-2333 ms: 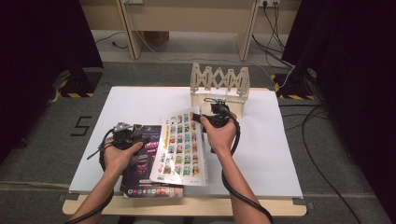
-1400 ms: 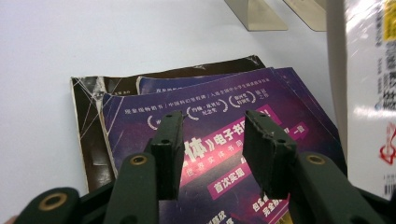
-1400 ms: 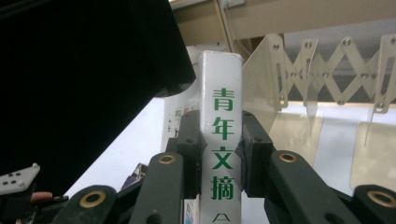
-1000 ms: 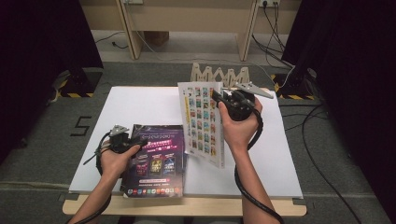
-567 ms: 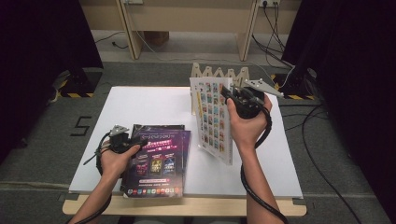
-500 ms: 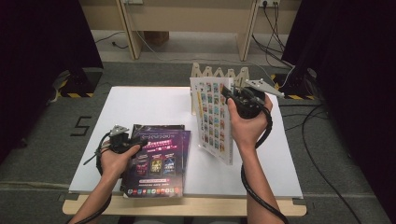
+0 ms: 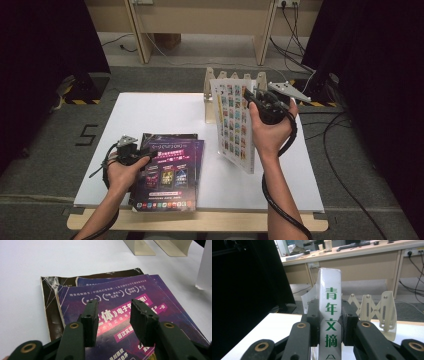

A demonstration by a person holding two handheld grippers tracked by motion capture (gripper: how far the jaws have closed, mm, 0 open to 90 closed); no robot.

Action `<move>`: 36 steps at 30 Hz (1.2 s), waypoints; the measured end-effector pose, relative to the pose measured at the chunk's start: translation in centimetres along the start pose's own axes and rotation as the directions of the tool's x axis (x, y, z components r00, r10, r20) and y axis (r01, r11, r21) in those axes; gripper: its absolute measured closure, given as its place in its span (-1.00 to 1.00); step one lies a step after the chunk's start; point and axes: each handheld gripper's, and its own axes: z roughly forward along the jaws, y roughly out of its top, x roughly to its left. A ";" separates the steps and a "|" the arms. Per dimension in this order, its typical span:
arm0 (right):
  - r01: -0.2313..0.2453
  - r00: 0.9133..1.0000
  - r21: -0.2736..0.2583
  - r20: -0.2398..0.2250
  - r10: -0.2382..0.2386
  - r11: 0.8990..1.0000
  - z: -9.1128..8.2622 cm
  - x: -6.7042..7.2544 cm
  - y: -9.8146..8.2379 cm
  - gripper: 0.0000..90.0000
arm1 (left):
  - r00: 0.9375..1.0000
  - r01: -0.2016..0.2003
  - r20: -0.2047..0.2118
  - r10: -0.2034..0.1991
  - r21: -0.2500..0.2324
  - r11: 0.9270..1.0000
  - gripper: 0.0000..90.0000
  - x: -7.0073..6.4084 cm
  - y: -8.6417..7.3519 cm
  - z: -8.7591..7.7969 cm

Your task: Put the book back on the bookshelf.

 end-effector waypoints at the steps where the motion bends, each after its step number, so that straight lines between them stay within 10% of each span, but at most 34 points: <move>1: 0.001 1.000 -0.006 0.004 -0.001 1.000 0.0 -0.1 0.0 0.65 | 1.000 -0.002 -0.002 0.002 0.002 1.000 0.28 0.0 0.0 0.0; 36: -0.014 0.993 -0.050 0.116 0.020 0.999 0.4 -2.4 1.5 0.65 | 1.000 0.017 -0.008 -0.017 -0.004 1.000 0.28 0.4 -0.6 -0.1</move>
